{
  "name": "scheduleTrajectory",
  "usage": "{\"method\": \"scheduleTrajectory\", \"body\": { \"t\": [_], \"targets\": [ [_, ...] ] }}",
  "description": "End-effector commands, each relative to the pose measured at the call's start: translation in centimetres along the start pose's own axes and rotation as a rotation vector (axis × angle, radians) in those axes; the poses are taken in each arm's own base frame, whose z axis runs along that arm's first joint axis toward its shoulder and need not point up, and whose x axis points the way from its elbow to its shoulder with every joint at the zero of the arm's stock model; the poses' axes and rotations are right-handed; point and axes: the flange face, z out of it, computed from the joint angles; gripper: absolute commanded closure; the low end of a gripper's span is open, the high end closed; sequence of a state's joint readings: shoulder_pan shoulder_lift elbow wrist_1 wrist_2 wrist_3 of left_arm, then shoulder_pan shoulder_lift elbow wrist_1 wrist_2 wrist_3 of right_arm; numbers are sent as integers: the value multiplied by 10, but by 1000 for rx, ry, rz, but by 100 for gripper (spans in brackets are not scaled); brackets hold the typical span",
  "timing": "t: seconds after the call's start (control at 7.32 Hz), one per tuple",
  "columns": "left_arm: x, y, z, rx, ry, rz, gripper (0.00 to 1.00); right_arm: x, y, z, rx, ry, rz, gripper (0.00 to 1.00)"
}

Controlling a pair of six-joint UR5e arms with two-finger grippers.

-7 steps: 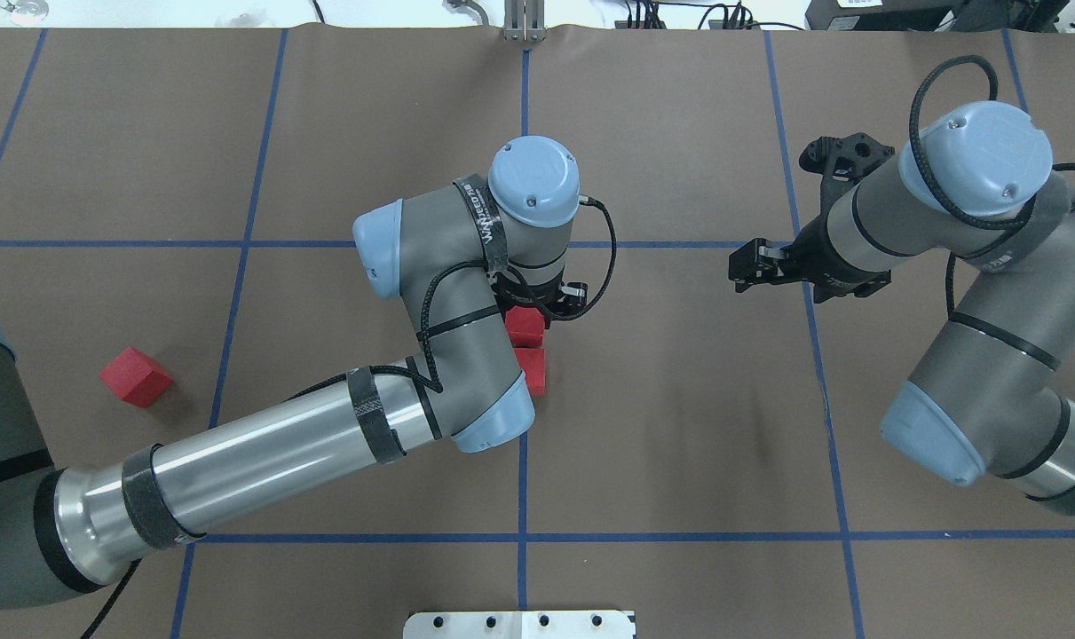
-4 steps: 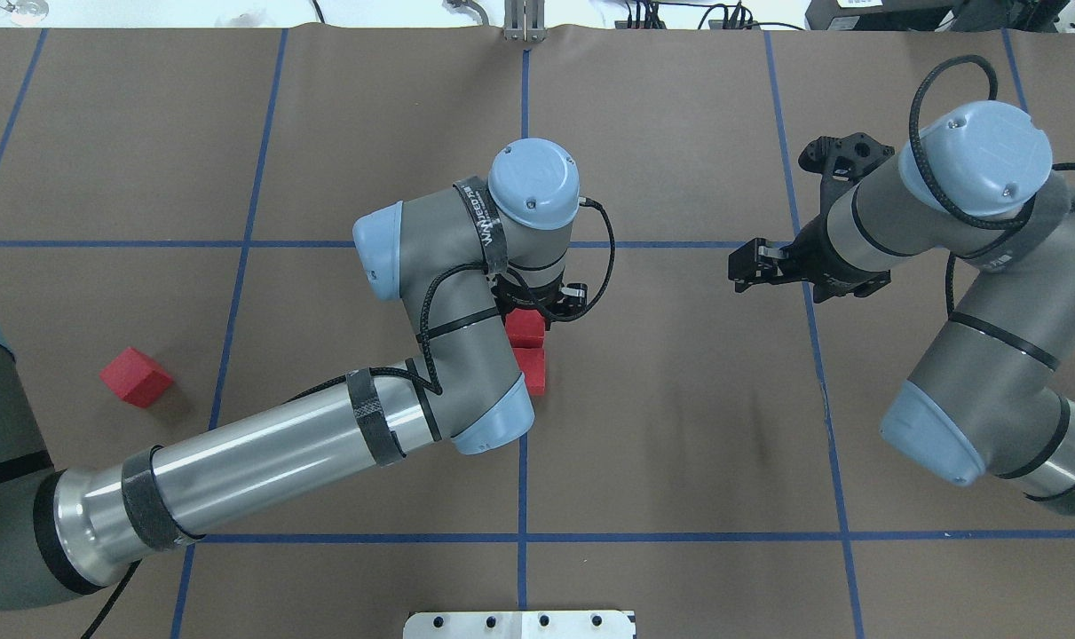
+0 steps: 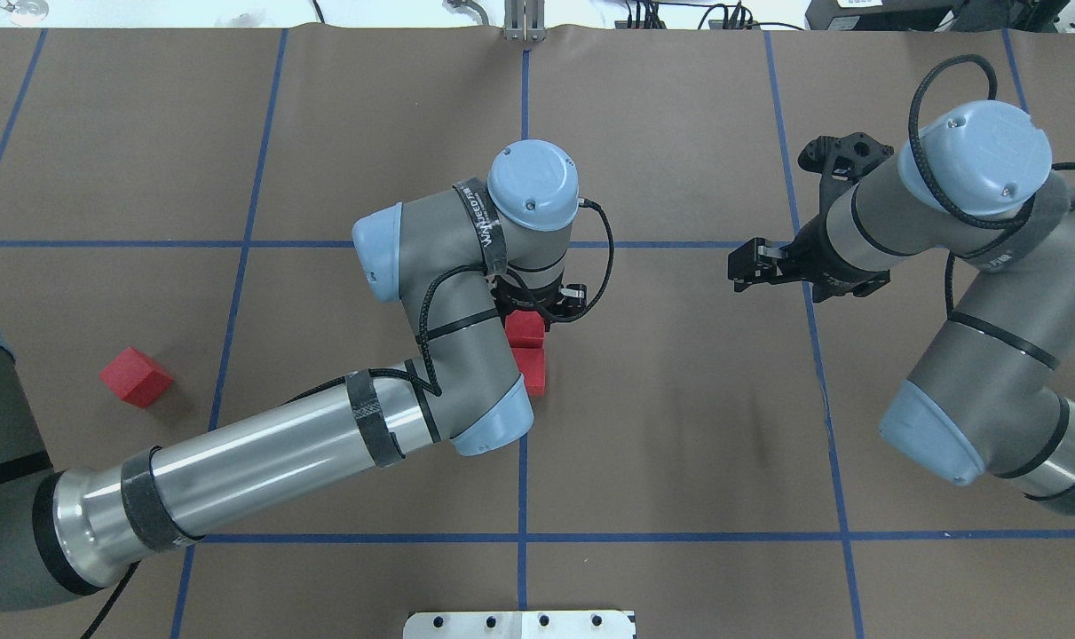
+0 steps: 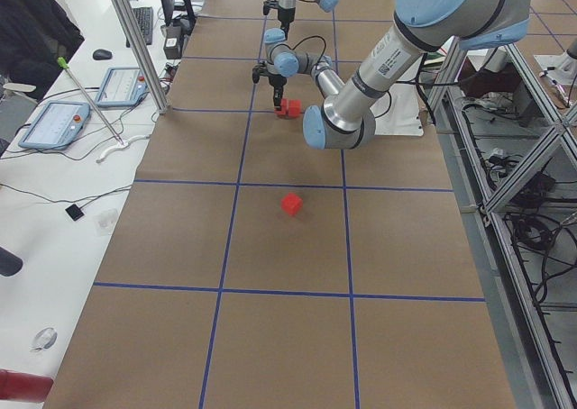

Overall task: Form red blocks into L shape at center
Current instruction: 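Lower the cube against the center cube's far side with the left gripper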

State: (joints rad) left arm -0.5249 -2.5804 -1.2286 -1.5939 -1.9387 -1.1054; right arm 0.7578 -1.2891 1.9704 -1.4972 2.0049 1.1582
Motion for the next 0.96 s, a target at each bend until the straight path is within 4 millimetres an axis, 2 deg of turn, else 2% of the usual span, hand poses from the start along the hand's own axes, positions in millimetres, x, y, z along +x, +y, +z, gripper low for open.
{"method": "scheduleTrajectory", "body": {
  "t": [0.0,0.82],
  "targets": [
    [0,1,0,-1,2,0,100,0,0,0,0,0,0,0],
    [-7,5,7,-33,6,-21,100,-1,0,0,-1,-1,-2,0]
  ]
}}
